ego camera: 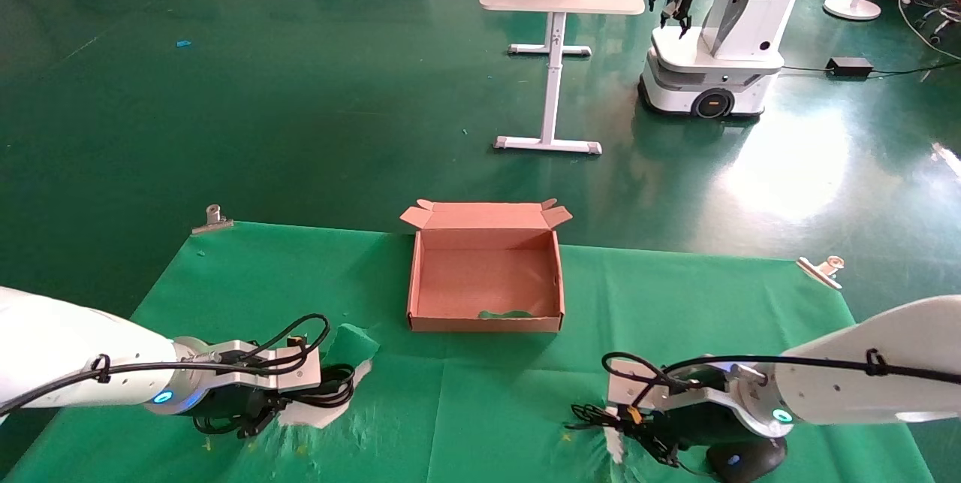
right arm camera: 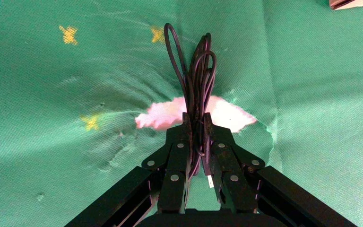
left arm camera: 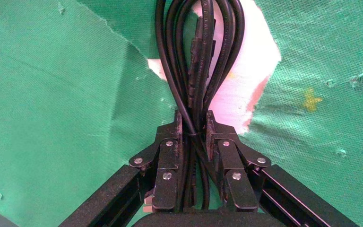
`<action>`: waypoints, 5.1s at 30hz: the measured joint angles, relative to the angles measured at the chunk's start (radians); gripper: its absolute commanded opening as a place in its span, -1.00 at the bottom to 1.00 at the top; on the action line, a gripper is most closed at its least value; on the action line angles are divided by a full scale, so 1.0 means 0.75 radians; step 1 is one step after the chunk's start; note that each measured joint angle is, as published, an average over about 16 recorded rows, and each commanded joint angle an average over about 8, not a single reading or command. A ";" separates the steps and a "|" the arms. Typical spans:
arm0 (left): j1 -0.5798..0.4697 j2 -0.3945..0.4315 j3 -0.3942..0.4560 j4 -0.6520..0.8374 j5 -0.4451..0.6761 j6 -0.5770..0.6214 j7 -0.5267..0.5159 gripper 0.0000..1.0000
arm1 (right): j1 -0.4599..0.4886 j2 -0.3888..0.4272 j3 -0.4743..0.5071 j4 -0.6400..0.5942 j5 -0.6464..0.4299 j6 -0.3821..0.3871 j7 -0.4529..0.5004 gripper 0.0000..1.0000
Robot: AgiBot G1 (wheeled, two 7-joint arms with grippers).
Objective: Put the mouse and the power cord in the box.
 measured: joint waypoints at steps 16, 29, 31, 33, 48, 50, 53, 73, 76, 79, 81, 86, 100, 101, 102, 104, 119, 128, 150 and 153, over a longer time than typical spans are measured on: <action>-0.156 -0.037 -0.108 -0.140 -0.176 0.023 0.068 -1.00 | 0.130 0.097 0.107 0.071 0.078 0.012 0.053 -1.00; -0.214 0.307 -0.061 0.039 -0.115 -0.320 0.054 -1.00 | 0.284 0.201 0.190 0.082 0.091 0.029 0.090 -1.00; -0.206 0.355 -0.013 0.087 -0.091 -0.396 0.055 -1.00 | 0.301 0.221 0.198 0.092 0.091 0.020 0.094 -1.00; -0.198 0.395 0.045 0.134 -0.069 -0.471 0.054 -1.00 | 0.314 0.241 0.205 0.105 0.092 0.011 0.100 -1.00; -0.230 0.450 0.533 0.279 -0.067 -0.791 -0.116 1.00 | 0.354 0.316 0.237 0.198 0.105 -0.020 0.147 -1.00; -0.242 0.450 0.577 0.281 -0.081 -0.806 -0.145 1.00 | 0.355 0.311 0.239 0.199 0.108 -0.017 0.147 -1.00; -0.258 0.449 0.635 0.284 -0.101 -0.825 -0.181 1.00 | 0.355 0.300 0.240 0.196 0.113 -0.010 0.144 -1.00; -0.418 0.360 0.777 0.496 -0.217 -0.807 -0.325 1.00 | 0.365 0.177 0.227 0.216 0.147 0.028 0.097 -1.00; -0.435 0.314 0.786 0.512 -0.207 -0.769 -0.333 1.00 | 0.376 0.111 0.212 0.191 0.132 0.071 0.049 -1.00; -0.444 0.265 0.796 0.498 -0.185 -0.730 -0.354 1.00 | 0.389 0.024 0.191 0.140 0.110 0.134 -0.019 -1.00; -0.445 0.231 0.804 0.471 -0.163 -0.704 -0.376 1.00 | 0.399 -0.045 0.174 0.089 0.090 0.186 -0.077 -1.00; -0.438 0.159 0.828 0.361 -0.090 -0.642 -0.453 1.00 | 0.423 -0.226 0.120 -0.079 0.049 0.325 -0.242 -1.00; -0.416 0.059 0.853 0.079 0.109 -0.543 -0.708 1.00 | 0.409 -0.452 -0.218 -0.345 0.206 0.592 -0.455 -1.00; -0.414 0.056 0.854 0.067 0.118 -0.538 -0.720 1.00 | 0.406 -0.453 -0.254 -0.350 0.219 0.609 -0.443 -1.00; -0.413 0.052 0.854 0.056 0.126 -0.534 -0.730 1.00 | 0.404 -0.454 -0.289 -0.356 0.230 0.627 -0.428 -1.00; -0.411 0.047 0.854 0.037 0.140 -0.527 -0.748 1.00 | 0.400 -0.455 -0.358 -0.369 0.245 0.663 -0.391 -1.00; -0.405 0.028 0.857 -0.019 0.181 -0.503 -0.794 1.00 | 0.391 -0.460 -0.624 -0.434 0.237 0.843 -0.193 1.00; -0.404 0.030 0.856 -0.015 0.180 -0.504 -0.794 1.00 | 0.391 -0.458 -0.610 -0.430 0.235 0.833 -0.202 1.00; -0.405 0.032 0.855 -0.010 0.176 -0.507 -0.792 1.00 | 0.340 -0.392 -0.514 -0.367 0.325 0.742 -0.211 1.00; -0.405 0.032 0.855 -0.010 0.176 -0.507 -0.792 1.00 | 0.308 -0.353 -0.467 -0.332 0.382 0.696 -0.210 1.00</action>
